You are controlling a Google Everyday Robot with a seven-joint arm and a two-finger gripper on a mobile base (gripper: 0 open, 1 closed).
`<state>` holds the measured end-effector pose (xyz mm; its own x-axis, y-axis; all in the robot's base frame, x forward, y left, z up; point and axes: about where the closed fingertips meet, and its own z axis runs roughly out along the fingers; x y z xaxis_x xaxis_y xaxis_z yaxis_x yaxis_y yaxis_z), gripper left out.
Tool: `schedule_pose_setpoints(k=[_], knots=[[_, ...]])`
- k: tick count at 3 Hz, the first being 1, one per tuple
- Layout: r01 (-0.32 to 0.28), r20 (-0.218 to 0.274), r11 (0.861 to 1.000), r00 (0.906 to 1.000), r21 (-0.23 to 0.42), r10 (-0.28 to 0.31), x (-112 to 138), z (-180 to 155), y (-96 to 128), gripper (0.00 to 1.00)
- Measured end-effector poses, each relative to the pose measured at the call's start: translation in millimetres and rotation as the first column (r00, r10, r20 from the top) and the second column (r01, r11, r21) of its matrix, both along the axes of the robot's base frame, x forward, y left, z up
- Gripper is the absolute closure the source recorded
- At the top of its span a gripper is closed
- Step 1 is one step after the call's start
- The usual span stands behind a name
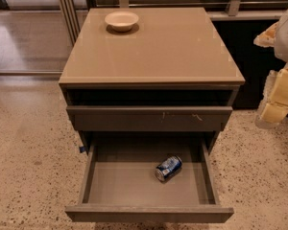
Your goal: Pick pepsi can from middle drawer and place on counter
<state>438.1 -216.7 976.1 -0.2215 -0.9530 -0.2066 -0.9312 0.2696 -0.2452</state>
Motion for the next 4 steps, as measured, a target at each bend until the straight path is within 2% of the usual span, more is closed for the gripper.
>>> schedule_pose_setpoints(k=[2,3,4], knots=[[-0.011,0.014,1.000,0.9998,0.019,0.010,0,-7,0,0.00],[-0.035,0.010,0.995,0.9994,0.096,0.034,2,-48,-3,0.00],[-0.044,0.010,0.985,0.9990,0.168,0.043,8,-103,-3,0.00]])
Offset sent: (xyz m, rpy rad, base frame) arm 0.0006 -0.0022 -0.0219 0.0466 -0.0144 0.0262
